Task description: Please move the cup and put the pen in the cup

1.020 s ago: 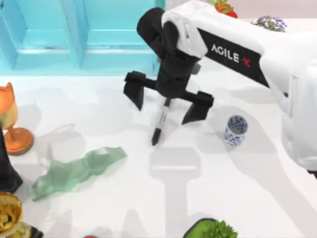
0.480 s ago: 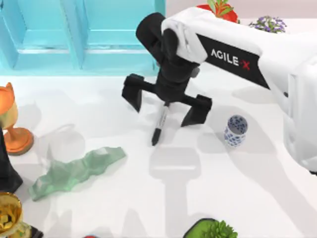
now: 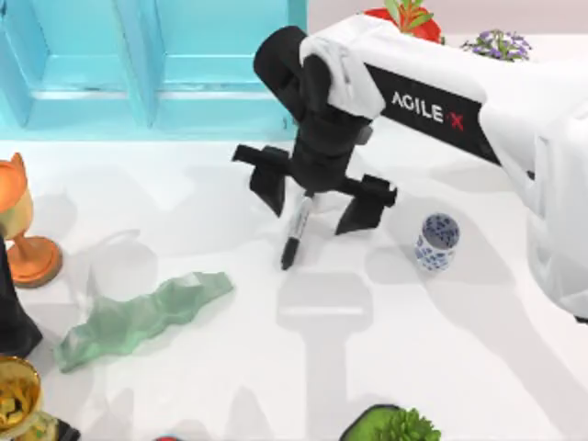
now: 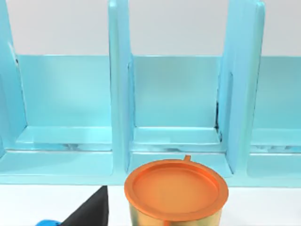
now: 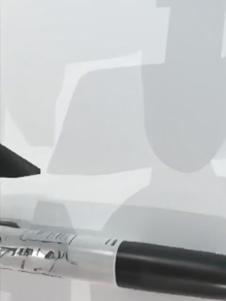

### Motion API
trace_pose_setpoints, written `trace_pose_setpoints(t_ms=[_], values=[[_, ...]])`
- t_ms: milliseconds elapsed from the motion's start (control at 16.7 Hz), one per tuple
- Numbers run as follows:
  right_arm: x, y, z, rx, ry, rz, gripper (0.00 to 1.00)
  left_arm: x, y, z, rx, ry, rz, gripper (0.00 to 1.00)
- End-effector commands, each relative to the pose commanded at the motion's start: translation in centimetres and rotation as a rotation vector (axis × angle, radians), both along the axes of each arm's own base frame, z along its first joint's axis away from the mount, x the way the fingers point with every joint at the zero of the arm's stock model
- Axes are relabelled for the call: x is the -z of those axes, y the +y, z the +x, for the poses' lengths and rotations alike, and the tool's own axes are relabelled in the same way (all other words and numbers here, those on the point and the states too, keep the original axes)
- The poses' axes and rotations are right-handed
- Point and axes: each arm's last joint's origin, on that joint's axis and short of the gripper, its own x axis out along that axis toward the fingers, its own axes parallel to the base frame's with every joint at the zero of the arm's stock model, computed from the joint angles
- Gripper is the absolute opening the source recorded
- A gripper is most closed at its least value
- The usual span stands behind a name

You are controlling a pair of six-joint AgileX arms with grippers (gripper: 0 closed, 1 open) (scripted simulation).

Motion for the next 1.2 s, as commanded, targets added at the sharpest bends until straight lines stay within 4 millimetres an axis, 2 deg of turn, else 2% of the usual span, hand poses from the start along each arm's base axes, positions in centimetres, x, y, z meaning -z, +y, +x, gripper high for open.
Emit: trace_pose_setpoints(t_ms=[240, 720, 780, 960, 1080, 1200], values=[[0.0, 0.0, 0.0, 0.000, 0.000, 0.000, 0.02, 0.0, 0.0, 0.0, 0.000, 0.000, 0.000, 1.00], [0.0, 0.0, 0.0, 0.000, 0.000, 0.000, 0.00, 0.0, 0.0, 0.0, 0.000, 0.000, 0.000, 1.00], [-3.3, -1.1, -0.3, -0.017, -0.031, -0.036, 0.00, 0.0, 0.0, 0.0, 0.000, 0.000, 0.000, 1.00], [-4.2, -0.9, -1.2, -0.015, -0.025, -0.041, 0.00, 0.0, 0.0, 0.0, 0.000, 0.000, 0.000, 1.00], [-6.2, -0.8, -2.9, -0.012, -0.024, -0.042, 0.00, 0.0, 0.0, 0.0, 0.000, 0.000, 0.000, 1.00], [-9.1, -0.7, -5.2, -0.012, -0.033, -0.034, 0.00, 0.0, 0.0, 0.0, 0.000, 0.000, 0.000, 1.00]])
